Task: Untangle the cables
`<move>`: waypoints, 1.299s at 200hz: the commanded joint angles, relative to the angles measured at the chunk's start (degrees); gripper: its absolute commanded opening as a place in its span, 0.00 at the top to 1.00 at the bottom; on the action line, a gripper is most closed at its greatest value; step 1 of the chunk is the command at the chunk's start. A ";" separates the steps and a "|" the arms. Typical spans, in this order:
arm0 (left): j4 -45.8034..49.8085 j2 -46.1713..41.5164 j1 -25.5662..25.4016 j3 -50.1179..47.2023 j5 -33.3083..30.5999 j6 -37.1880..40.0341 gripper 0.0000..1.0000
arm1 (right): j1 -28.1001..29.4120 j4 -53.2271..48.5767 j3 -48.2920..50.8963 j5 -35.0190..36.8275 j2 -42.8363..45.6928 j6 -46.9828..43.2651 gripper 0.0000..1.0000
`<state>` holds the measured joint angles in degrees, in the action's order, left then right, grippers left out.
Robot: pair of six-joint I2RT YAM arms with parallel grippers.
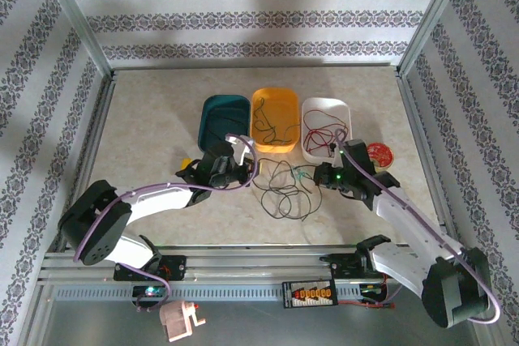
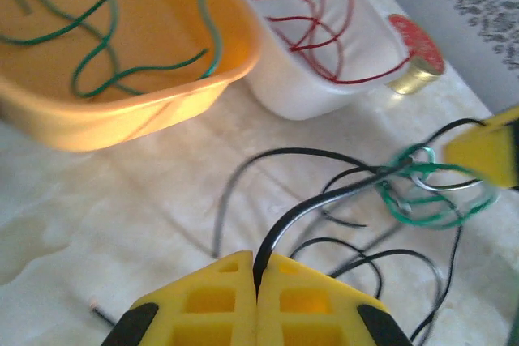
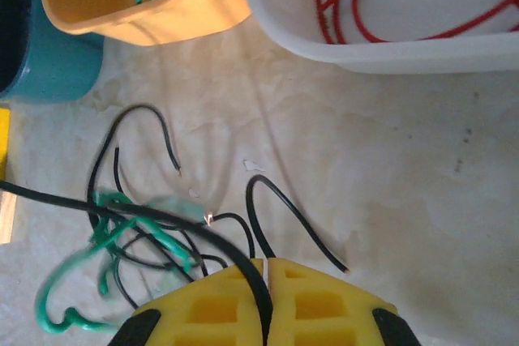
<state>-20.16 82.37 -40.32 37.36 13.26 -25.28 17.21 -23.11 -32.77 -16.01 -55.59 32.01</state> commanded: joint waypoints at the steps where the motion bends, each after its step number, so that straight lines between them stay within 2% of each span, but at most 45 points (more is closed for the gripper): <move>1: 2.90 -2.44 1.82 -1.85 -6.32 -2.39 1.00 | -2.38 -3.99 2.52 -1.07 2.49 0.90 1.00; 28: 5.84 -3.70 1.82 -2.51 -6.39 -0.74 1.00 | -2.63 -3.86 3.24 -2.50 2.37 0.45 1.00; 49: 7.68 -3.70 1.32 -1.84 -1.96 2.45 1.00 | -2.48 -2.41 2.91 -6.03 1.40 -0.69 1.00; 57: 8.23 -3.77 0.59 -1.37 -0.77 3.83 0.88 | -2.15 -2.13 2.55 -6.71 1.10 -0.91 1.00; 76: 9.95 -3.79 -1.56 0.84 -0.30 7.23 0.51 | -0.96 -2.32 1.44 -6.56 0.37 -1.83 1.00; 87: 10.60 -3.87 -2.79 2.25 -0.95 9.19 0.42 | -0.46 -2.46 0.86 -6.23 -0.07 -2.02 1.00; 98: 10.76 -3.99 -3.89 3.45 -2.17 10.99 0.39 | -0.29 -2.38 0.59 -6.14 -0.67 -1.83 1.00; 114: 10.88 -3.82 -5.30 5.69 -2.61 13.59 0.37 | 0.05 -2.29 0.18 -6.56 -1.60 -1.75 1.00; 139: 14.86 0.26 -8.30 12.32 1.16 18.80 0.36 | 0.87 -2.55 -0.66 -6.96 -2.93 -1.95 1.00; 153: 17.30 4.29 -9.78 16.43 3.87 20.86 0.41 | 1.07 -2.64 -1.02 -6.79 -3.34 -1.99 1.00; 170: 18.25 9.37 -10.78 20.41 7.75 21.06 0.47 | 1.09 -2.65 -1.20 -6.58 -3.19 -1.52 1.00; 194: 15.03 15.39 -11.36 23.01 11.33 19.16 0.47 | 1.07 -2.55 -1.24 -6.49 -2.46 -0.73 1.00; 208: 14.54 18.22 -11.67 24.46 12.06 18.67 0.48 | 0.90 -2.64 -1.24 -6.65 -2.03 -0.38 1.00; 231: 15.17 21.04 -12.89 25.89 12.38 19.85 0.57 | -0.01 -2.55 -0.90 -7.55 -1.71 0.31 1.00; 260: 17.50 23.27 -14.82 26.97 10.47 22.53 0.57 | -0.82 -2.28 -0.81 -8.60 -1.76 0.77 1.00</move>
<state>-5.04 104.95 -52.95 61.80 23.55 -6.04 17.19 -25.23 -32.51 -22.79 -58.11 31.75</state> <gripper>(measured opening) 0.428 0.042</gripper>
